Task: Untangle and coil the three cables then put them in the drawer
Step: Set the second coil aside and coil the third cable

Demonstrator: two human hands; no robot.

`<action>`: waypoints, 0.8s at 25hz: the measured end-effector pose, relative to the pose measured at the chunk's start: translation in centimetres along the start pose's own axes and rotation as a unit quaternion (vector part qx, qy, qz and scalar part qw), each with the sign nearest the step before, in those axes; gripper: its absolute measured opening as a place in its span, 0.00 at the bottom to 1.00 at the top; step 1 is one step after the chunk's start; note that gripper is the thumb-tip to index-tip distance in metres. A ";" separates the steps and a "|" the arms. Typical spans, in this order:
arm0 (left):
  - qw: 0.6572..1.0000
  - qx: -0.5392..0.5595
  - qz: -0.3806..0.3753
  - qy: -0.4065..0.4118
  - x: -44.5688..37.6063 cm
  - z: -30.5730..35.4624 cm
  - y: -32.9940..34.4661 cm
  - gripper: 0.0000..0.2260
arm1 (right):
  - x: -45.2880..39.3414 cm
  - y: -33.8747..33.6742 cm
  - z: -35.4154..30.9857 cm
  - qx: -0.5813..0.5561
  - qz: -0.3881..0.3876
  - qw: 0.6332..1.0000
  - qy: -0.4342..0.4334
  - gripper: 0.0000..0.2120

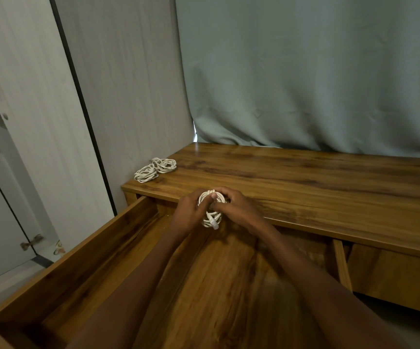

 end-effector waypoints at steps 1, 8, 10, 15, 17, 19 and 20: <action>1.000 -0.006 -0.002 -0.004 0.0 0.0 0.1 0.10 | 0.0 -0.1 0.2 -0.003 0.012 1.000 0.010 0.18; 0.993 0.100 -0.027 -0.056 0.0 0.3 0.5 0.10 | -0.3 -0.7 0.4 -0.084 0.047 0.994 0.057 0.18; 0.990 0.130 -0.048 -0.038 0.1 0.6 0.6 0.09 | -0.4 -0.4 0.4 -0.116 0.009 0.991 0.068 0.23; 0.961 0.242 -0.053 -0.127 0.4 0.1 0.1 0.14 | -0.5 0.6 -0.2 -0.219 -0.082 0.972 0.014 0.27; 0.956 0.243 -0.046 -0.159 0.3 -0.2 -0.3 0.15 | -0.4 0.5 -0.5 -0.151 -0.060 0.987 -0.022 0.27; 0.956 0.229 -0.033 -0.178 0.2 -0.4 -0.6 0.16 | -0.1 0.0 -1.0 0.028 0.021 0.997 -0.071 0.24; 0.958 0.221 -0.029 -0.182 0.3 -0.4 -0.7 0.15 | 0.2 -0.1 -1.3 0.131 0.061 0.985 -0.095 0.23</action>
Point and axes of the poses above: each hand's wrist, its own x-axis away from the middle knuckle, its own y-axis out of the palm, z = x × y, the point moved 6 cm from there along -x, towards the middle knuckle, and after that the axes turned 3 degrees about x, right-handed, at the moved point
